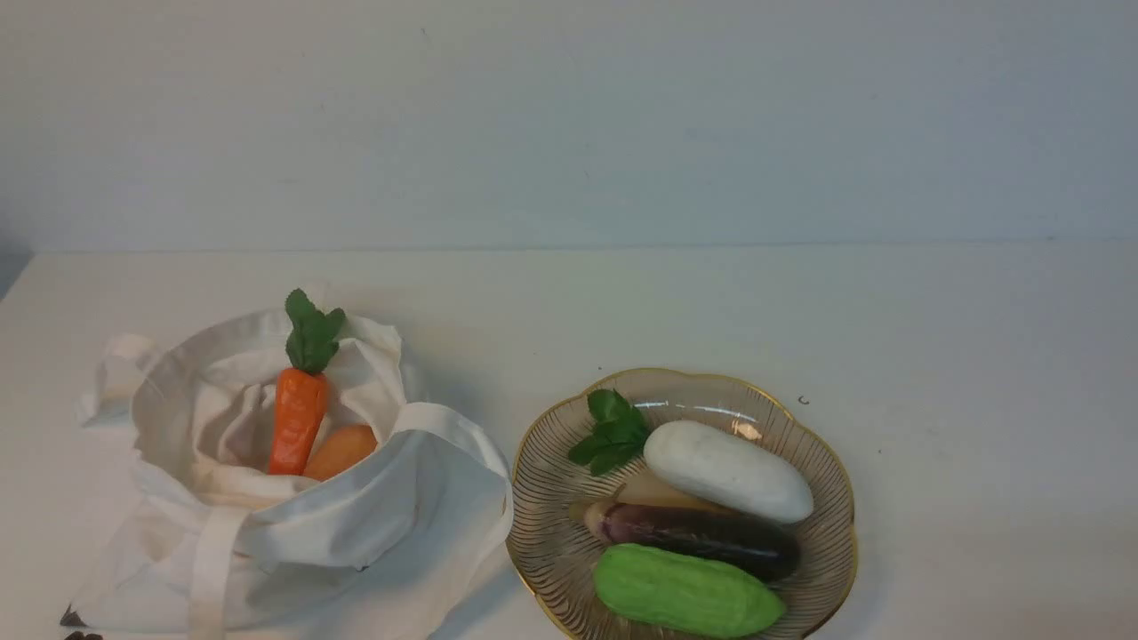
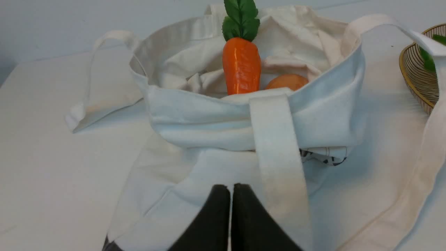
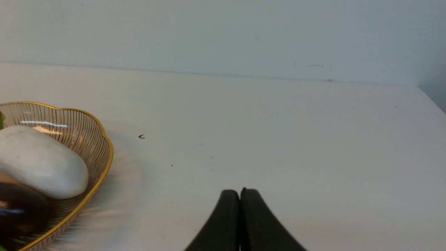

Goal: Take vegetables from cloth bag on white table place on plate.
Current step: 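Reach into the cloth bag toward a vegetable inside it with the left gripper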

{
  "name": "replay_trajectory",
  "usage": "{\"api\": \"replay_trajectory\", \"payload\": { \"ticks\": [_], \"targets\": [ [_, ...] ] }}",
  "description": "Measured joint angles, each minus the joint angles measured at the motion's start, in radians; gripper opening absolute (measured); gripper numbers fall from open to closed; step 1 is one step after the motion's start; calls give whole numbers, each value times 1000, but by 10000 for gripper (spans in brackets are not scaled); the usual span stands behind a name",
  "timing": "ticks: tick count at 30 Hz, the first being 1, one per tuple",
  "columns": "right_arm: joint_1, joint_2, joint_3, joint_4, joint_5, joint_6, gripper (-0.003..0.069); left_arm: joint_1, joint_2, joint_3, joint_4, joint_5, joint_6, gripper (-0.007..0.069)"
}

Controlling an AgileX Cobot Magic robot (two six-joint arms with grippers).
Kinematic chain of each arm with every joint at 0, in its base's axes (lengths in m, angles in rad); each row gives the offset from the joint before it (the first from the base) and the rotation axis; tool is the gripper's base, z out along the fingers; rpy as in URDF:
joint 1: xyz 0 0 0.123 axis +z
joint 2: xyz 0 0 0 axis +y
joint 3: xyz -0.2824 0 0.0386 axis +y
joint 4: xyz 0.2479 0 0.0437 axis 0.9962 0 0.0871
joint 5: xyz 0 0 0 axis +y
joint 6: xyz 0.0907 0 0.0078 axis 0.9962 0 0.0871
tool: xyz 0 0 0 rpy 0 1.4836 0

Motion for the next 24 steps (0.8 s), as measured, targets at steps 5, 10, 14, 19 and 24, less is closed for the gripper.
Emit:
{"api": "replay_trajectory", "payload": {
  "ticks": [5, 10, 14, 19, 24],
  "targets": [
    [0, 0, 0, 0, 0, 0, -15, 0, 0, 0, 0, 0, 0, -5],
    [0, 0, 0, 0, 0, 0, -15, 0, 0, 0, 0, 0, 0, -5],
    [0, 0, 0, 0, 0, 0, -15, 0, 0, 0, 0, 0, 0, -5],
    [0, 0, 0, 0, 0, 0, -15, 0, 0, 0, 0, 0, 0, -5],
    [0, 0, 0, 0, 0, 0, -15, 0, 0, 0, 14, 0, 16, -5]
  ]
}}
